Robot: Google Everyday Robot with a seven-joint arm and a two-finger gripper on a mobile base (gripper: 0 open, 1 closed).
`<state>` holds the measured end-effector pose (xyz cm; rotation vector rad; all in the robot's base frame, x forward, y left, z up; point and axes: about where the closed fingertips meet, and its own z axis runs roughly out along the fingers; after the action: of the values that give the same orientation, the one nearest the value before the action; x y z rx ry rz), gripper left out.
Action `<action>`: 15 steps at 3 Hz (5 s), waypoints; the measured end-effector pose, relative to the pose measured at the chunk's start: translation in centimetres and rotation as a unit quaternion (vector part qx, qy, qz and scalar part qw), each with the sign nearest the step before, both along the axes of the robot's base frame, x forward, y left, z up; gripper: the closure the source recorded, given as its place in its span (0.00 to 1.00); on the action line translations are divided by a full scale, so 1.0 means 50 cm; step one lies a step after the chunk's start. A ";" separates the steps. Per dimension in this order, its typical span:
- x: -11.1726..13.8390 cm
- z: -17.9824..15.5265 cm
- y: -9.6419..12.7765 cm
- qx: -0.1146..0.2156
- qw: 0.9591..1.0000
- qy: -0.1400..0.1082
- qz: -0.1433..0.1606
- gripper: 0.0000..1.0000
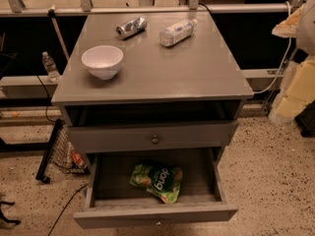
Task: Pick green rice chip bag from middle drawer and place on counter
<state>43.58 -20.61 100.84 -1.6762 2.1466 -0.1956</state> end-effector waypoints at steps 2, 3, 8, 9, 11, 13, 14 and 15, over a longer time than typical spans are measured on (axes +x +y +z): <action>0.009 -0.049 0.008 0.024 1.000 0.009 0.014 0.00; 0.021 -0.146 0.023 0.062 0.997 0.025 0.030 0.00; 0.077 -0.482 0.041 0.155 0.987 0.044 0.015 0.00; 0.089 -0.575 0.074 0.170 0.983 0.060 0.016 0.00; 0.088 -0.640 0.094 0.176 0.983 0.058 0.015 0.00; 0.111 -0.791 0.141 0.205 0.976 0.068 0.005 0.00; 0.125 -0.839 0.174 0.225 0.972 0.071 0.004 0.00; 0.128 -0.884 0.211 0.249 0.965 0.082 0.010 0.00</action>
Offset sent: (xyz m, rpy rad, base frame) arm 0.0134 0.0084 -0.0713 0.1349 0.0604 0.0750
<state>49.96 -10.05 56.63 -1.4523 2.0629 0.4698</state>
